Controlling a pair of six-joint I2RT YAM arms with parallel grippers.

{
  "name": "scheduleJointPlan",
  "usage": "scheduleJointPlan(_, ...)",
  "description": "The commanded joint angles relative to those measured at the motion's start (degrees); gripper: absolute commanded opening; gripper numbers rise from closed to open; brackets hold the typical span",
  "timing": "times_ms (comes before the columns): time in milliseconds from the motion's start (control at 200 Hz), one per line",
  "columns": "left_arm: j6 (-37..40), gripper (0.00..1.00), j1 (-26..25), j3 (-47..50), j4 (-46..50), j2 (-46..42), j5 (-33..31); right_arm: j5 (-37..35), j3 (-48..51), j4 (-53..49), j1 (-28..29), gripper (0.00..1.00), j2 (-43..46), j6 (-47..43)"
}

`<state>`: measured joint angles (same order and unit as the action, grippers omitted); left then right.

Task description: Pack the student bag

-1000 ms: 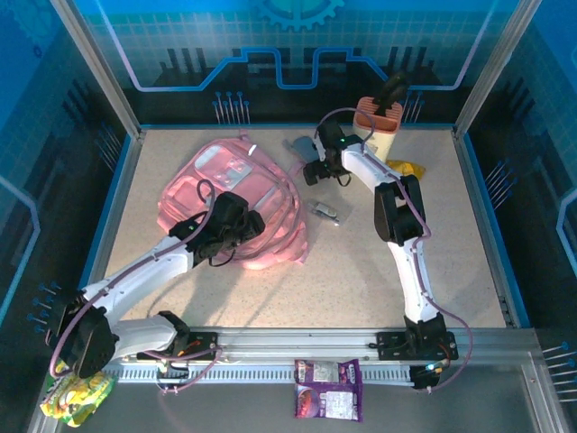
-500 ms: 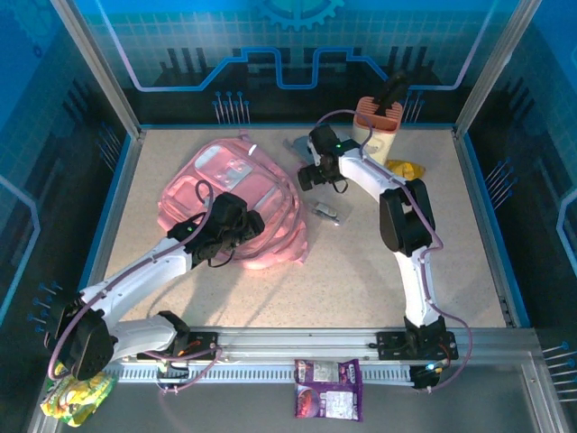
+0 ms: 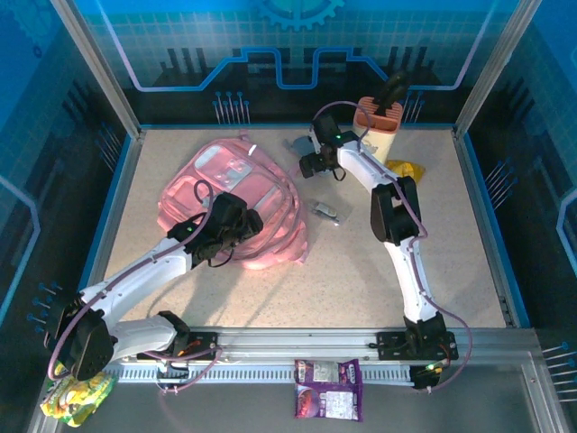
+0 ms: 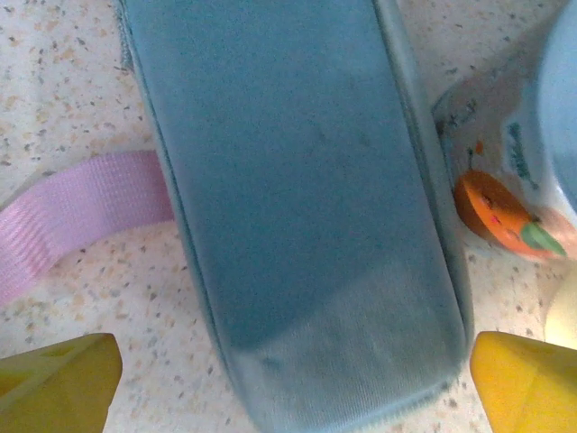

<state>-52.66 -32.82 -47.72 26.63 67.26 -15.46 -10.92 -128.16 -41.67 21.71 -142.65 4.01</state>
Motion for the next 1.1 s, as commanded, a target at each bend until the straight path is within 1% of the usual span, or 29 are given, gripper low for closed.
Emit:
scheduleJointPlan(0,-1.22,0.73,-0.29,1.13,-0.14,-1.55,-2.02,1.46,-3.90,-3.23,-0.63,1.00,-2.55,-2.47)
scheduleJointPlan(100,-1.11,0.73,-0.24,1.11,0.48,-2.02,-2.34,1.09,-5.60,-4.15,-0.86,1.00,-4.14,-2.67)
scheduleJointPlan(155,-1.18,0.73,-0.31,1.21,0.62,-2.18,-2.52,2.02,-6.21,-4.56,-0.88,1.00,-4.62,-2.60)
scheduleJointPlan(275,-1.45,0.74,-0.23,1.63,0.26,-2.22,-2.47,2.54,-5.97,-4.56,0.14,1.00,-5.32,-2.78)
scheduleJointPlan(310,-1.56,0.74,-0.25,1.71,0.18,-2.26,-2.44,2.74,-5.73,-4.67,0.56,0.99,-5.19,-2.75)
scheduleJointPlan(390,-1.68,0.74,-0.27,1.93,0.27,-2.26,-2.31,1.98,-4.86,-4.80,1.76,0.93,-4.43,-2.20)
scheduleJointPlan(515,-1.93,0.74,-0.27,2.37,-0.06,-2.46,-2.12,-0.85,-1.56,-3.97,4.13,0.89,-1.29,-1.93)
scheduleJointPlan(560,-1.86,0.74,-0.23,2.25,0.03,-2.51,-2.16,-2.70,-0.32,-3.99,4.54,0.89,-0.14,-0.28)
scheduleJointPlan(680,-1.76,0.75,-0.28,2.35,0.50,-2.86,-2.23,-4.51,6.81,-1.93,3.41,0.85,3.79,4.14)
scheduleJointPlan(855,-1.50,0.76,-0.17,2.91,0.56,-3.42,-2.78,-6.13,15.48,-0.51,3.48,0.79,8.97,5.55)
scheduleJointPlan(965,-1.47,0.76,-0.16,2.93,0.21,-3.39,-2.79,-5.15,23.56,3.87,4.12,0.80,16.37,6.84)
scheduleJointPlan(1010,-1.47,0.76,-0.15,2.97,-0.06,-3.24,-2.78,-2.88,24.75,5.46,3.76,0.85,17.78,7.74)
scheduleJointPlan(1060,-1.48,0.76,-0.06,2.96,-0.31,-3.11,-2.84,-0.75,24.08,6.23,3.38,0.92,17.90,8.82)
scheduleJointPlan(1096,-1.37,0.76,-0.10,2.88,-0.42,-2.94,-3.06,-0.02,22.89,6.34,3.31,0.94,17.16,9.13)
